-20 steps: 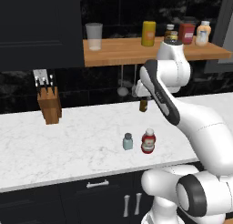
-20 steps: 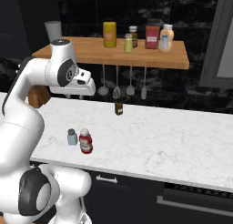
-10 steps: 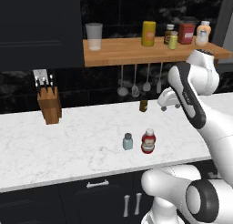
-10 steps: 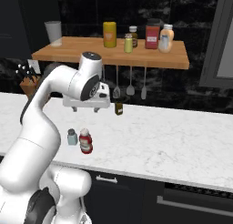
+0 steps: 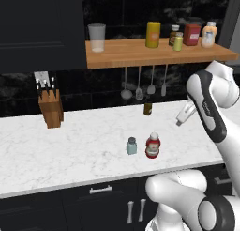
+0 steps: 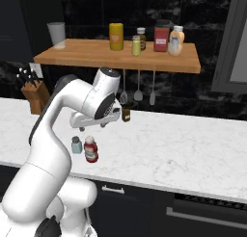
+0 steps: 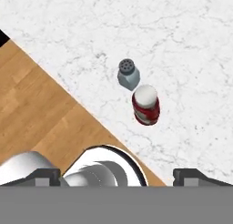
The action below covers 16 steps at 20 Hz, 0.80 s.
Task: Put the shaker and condiment bottle from the counter next to their counterparts in the cabinet.
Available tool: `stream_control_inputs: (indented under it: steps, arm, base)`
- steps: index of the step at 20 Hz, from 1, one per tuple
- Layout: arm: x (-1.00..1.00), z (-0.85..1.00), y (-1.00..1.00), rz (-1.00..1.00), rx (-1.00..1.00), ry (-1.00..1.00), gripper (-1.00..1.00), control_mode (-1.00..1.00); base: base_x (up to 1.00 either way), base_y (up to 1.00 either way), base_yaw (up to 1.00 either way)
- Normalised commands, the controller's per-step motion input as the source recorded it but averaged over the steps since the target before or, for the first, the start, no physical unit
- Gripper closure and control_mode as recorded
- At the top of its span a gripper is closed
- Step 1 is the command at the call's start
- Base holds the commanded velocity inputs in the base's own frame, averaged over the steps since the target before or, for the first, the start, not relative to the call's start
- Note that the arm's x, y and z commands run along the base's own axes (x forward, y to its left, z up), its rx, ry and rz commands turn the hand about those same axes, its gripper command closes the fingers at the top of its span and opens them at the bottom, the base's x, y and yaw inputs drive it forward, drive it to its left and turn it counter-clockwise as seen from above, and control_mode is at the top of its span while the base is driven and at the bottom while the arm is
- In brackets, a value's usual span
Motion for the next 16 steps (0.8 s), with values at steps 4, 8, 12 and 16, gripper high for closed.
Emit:
stream_control_inputs:
  steps: [4, 8, 12, 16]
  arm:
    - [0.0, -0.25, -0.06, 0.44, 0.0, 0.01, -1.0, -1.0]
    - [0.0, -0.36, 0.0, 0.47, -0.02, 0.01, -1.0, -1.0]
    - [-0.02, -0.35, 0.0, 0.43, 0.0, -0.08, -1.0, -1.0]
    - [-0.1, -0.21, 0.0, 0.14, 0.0, -0.1, -1.0, -1.0]
  base:
    - [0.0, 0.0, 0.0]
    - [0.0, 0.0, 0.0]
    - [0.0, 0.0, 0.0]
    - [0.0, 0.0, 0.0]
